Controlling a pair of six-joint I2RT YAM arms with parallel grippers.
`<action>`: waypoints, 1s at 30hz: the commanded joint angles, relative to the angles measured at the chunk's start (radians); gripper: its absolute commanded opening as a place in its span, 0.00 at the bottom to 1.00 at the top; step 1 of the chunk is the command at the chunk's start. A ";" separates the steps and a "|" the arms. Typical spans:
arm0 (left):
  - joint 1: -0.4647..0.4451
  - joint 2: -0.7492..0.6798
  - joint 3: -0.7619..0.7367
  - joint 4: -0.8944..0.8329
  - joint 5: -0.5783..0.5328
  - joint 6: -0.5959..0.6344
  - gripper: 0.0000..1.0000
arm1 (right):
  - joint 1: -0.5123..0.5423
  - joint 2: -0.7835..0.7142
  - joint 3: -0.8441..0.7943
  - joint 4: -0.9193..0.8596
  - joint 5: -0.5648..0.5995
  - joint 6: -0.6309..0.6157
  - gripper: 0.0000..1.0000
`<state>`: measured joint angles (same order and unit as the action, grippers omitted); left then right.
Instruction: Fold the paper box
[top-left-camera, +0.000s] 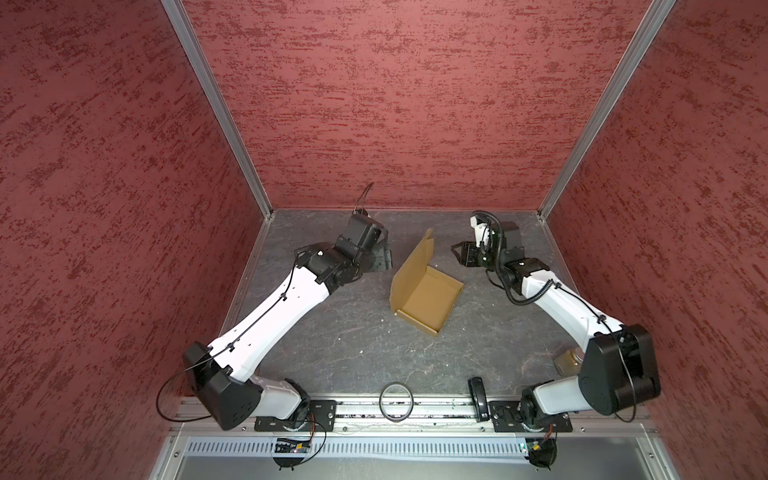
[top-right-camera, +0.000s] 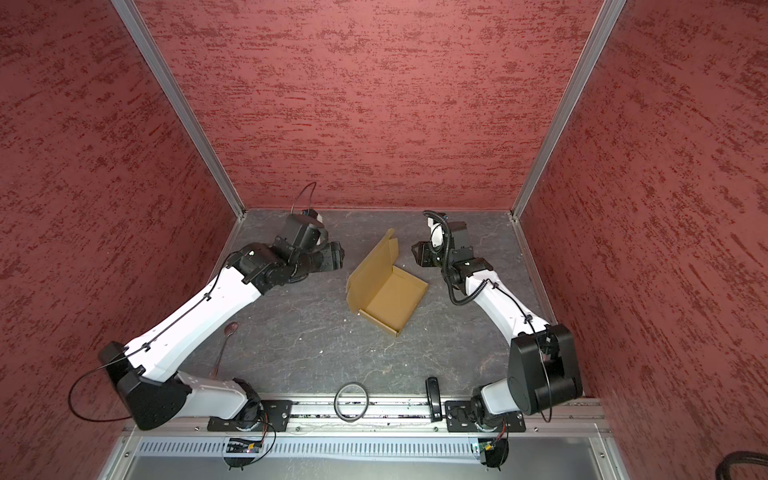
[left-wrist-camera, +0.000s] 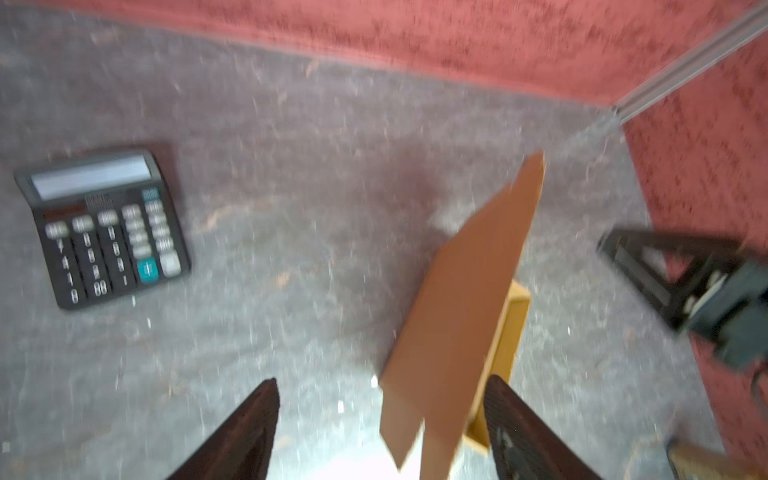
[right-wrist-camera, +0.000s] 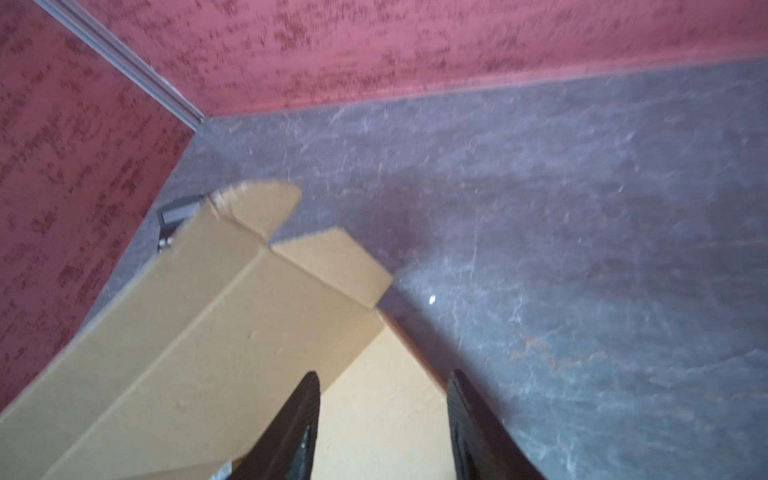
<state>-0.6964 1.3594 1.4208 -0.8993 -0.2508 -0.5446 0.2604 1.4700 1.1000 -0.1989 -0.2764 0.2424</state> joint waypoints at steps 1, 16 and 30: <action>-0.054 -0.026 -0.074 -0.050 -0.064 -0.093 0.79 | -0.014 0.064 0.065 -0.024 -0.013 -0.011 0.51; -0.141 0.091 0.020 -0.042 -0.112 0.010 0.77 | -0.040 0.134 0.123 -0.017 -0.069 -0.012 0.51; -0.008 0.427 0.425 -0.216 0.257 0.374 0.67 | -0.057 0.068 0.034 0.013 -0.071 0.007 0.51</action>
<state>-0.7059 1.7317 1.7870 -1.0462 -0.0914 -0.2859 0.2100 1.5745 1.1534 -0.2062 -0.3332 0.2405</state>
